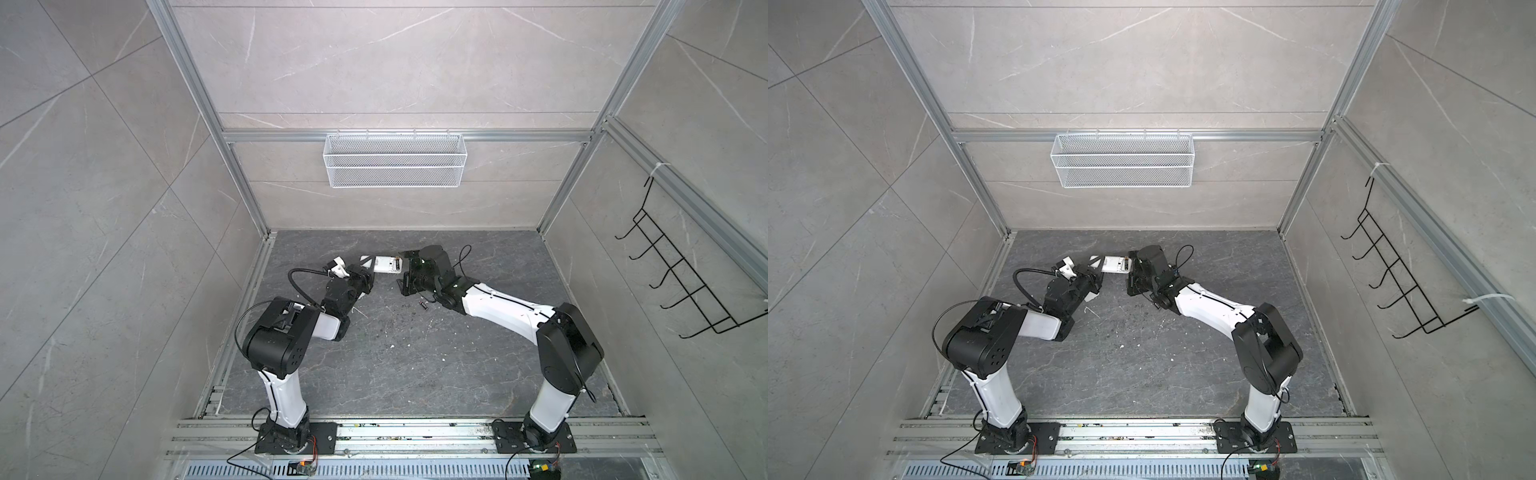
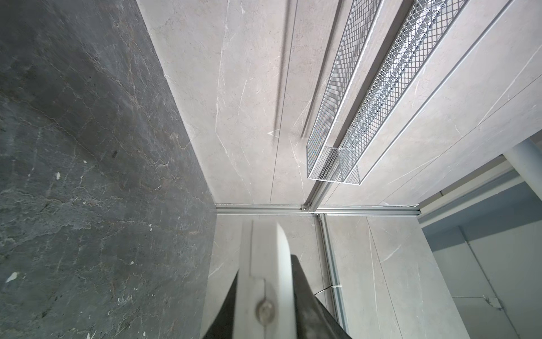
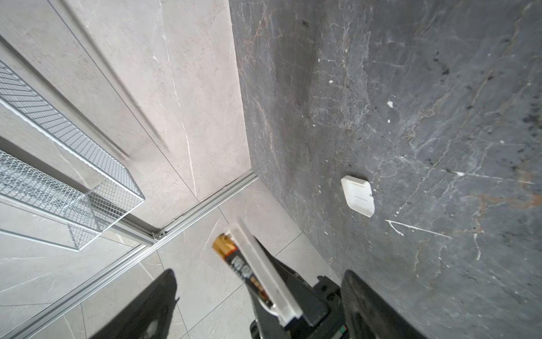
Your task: Load the batteries into the remote control
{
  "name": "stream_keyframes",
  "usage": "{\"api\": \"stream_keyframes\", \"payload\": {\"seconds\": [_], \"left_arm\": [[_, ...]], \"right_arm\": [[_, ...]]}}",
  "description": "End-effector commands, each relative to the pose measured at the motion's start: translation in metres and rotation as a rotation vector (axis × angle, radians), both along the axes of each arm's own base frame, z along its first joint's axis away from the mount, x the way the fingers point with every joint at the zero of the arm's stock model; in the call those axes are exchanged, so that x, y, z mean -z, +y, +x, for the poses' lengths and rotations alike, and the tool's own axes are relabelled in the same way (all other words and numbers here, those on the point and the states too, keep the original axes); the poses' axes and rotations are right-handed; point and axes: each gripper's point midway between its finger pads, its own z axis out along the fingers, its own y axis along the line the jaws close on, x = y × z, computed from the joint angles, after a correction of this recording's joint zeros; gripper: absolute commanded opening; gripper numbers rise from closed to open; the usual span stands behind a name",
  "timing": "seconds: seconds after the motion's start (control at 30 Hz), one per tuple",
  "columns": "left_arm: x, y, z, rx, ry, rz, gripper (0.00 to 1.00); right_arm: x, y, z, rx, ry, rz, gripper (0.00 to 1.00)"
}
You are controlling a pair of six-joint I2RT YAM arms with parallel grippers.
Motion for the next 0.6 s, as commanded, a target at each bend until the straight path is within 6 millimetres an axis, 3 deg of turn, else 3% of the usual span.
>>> {"api": "stream_keyframes", "payload": {"seconds": [0.0, 0.57], "left_arm": [[-0.03, 0.0, 0.002, -0.011, -0.096, -0.045, 0.0], [-0.031, -0.009, -0.001, 0.015, -0.098, -0.046, 0.0]], "right_arm": [[-0.004, 0.004, 0.007, 0.019, -0.011, 0.02, 0.88], [0.006, 0.011, 0.016, 0.016, -0.002, 0.035, 0.83]]}}
